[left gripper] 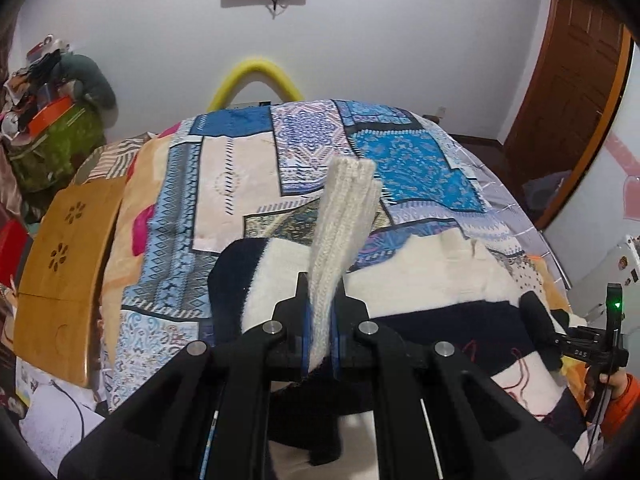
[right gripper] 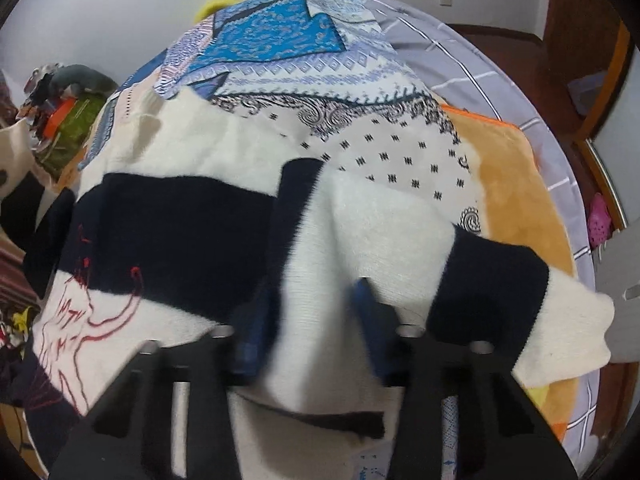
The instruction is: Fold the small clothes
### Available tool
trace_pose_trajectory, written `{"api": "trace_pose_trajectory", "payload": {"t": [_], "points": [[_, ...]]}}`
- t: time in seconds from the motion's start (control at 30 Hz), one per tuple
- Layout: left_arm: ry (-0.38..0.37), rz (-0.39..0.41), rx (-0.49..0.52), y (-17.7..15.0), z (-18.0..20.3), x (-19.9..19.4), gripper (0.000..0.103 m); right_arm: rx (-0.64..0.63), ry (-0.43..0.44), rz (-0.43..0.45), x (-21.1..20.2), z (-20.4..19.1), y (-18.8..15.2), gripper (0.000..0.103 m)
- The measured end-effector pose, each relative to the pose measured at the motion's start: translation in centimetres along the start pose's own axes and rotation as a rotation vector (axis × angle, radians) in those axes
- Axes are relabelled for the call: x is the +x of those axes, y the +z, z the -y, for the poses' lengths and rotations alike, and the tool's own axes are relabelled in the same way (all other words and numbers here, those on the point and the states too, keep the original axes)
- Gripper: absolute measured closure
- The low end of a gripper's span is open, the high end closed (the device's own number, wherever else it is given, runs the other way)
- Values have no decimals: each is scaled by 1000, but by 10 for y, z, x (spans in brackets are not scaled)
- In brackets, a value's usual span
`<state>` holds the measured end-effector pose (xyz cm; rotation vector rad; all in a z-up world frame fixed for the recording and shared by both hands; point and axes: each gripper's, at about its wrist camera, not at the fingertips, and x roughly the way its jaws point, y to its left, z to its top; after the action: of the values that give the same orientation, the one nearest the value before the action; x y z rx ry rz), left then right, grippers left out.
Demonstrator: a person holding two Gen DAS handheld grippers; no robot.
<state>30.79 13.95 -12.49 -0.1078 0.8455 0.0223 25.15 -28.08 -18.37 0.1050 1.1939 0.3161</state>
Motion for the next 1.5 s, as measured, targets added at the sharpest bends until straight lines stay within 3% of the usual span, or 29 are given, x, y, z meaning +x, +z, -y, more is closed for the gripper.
{"api": "trace_pose_trajectory", "payload": {"t": [0.13, 0.33, 0.57, 0.73, 0.87, 0.93, 1.13, 1.3, 1.4, 1.5], "points": [[-20, 11, 10, 3, 16, -1, 96, -7, -36, 63, -22, 5, 5, 90], [-74, 26, 17, 15, 45, -5, 96, 23, -112, 138, -66, 37, 9, 91], [-147, 40, 69, 18, 92, -16, 96, 63, -189, 138, -98, 66, -7, 87], [-191, 19, 102, 14, 126, -17, 96, 27, -163, 207, -128, 51, -12, 85], [-246, -41, 96, 5, 148, -12, 96, -17, -102, 247, -142, 30, -7, 84], [-280, -74, 88, -1, 158, -10, 96, -38, -72, 258, -144, 18, -4, 77], [-254, -107, 168, -18, 186, -11, 95, -120, -30, 283, -139, -22, -1, 70], [-267, -140, 157, -19, 182, -15, 85, -156, -10, 287, -131, -42, -1, 56], [-241, -123, 139, -16, 170, -20, 71, -167, -3, 281, -126, -51, 0, 54], [-193, -93, 123, -14, 149, -26, 64, -159, 19, 261, -118, -53, 3, 54]]}}
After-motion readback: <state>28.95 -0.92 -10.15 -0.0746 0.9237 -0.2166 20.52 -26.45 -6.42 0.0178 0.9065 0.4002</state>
